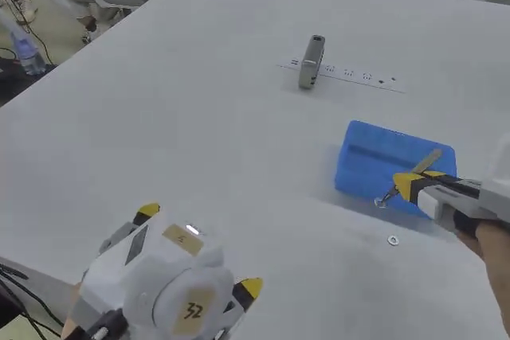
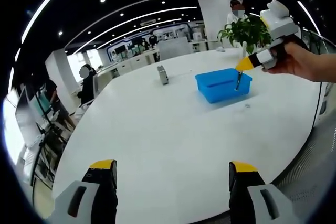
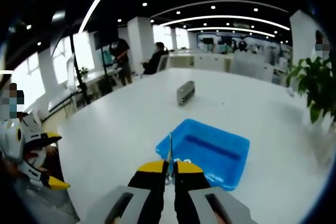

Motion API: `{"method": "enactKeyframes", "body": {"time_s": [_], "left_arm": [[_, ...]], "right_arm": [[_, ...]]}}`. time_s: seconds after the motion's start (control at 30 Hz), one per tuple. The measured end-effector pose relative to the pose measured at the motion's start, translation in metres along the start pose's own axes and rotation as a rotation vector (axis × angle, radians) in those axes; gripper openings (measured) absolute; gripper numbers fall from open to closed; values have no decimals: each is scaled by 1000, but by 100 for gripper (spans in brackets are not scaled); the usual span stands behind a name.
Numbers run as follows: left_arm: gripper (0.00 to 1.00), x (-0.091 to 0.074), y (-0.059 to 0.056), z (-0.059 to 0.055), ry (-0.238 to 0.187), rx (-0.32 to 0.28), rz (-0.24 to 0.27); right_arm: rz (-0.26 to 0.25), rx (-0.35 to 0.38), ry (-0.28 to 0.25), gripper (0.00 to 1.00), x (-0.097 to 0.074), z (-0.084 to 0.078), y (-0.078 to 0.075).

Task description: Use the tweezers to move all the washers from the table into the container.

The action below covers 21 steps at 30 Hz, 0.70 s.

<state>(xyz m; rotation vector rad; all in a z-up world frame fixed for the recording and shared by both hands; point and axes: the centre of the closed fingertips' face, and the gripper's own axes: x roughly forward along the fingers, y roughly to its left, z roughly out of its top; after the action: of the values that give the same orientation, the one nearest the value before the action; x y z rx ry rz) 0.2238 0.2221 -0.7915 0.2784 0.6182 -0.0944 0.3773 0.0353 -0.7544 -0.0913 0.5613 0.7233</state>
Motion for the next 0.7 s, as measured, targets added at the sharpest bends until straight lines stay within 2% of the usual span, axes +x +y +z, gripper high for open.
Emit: {"method": "enactKeyframes", "body": {"time_s": [0.47,0.57,0.7], "left_arm": [[90,-1,0,0,-2,-4,0],[90,-1,2,1,-14,-13,4],[90,-1,1,0,-6,-4,1]], "right_arm": [[-16,-11,-43,1,2,22,-6],[-22,-24,-49,1,3,27,-10],[-33,-18,-71,1,4,35,-15]]}}
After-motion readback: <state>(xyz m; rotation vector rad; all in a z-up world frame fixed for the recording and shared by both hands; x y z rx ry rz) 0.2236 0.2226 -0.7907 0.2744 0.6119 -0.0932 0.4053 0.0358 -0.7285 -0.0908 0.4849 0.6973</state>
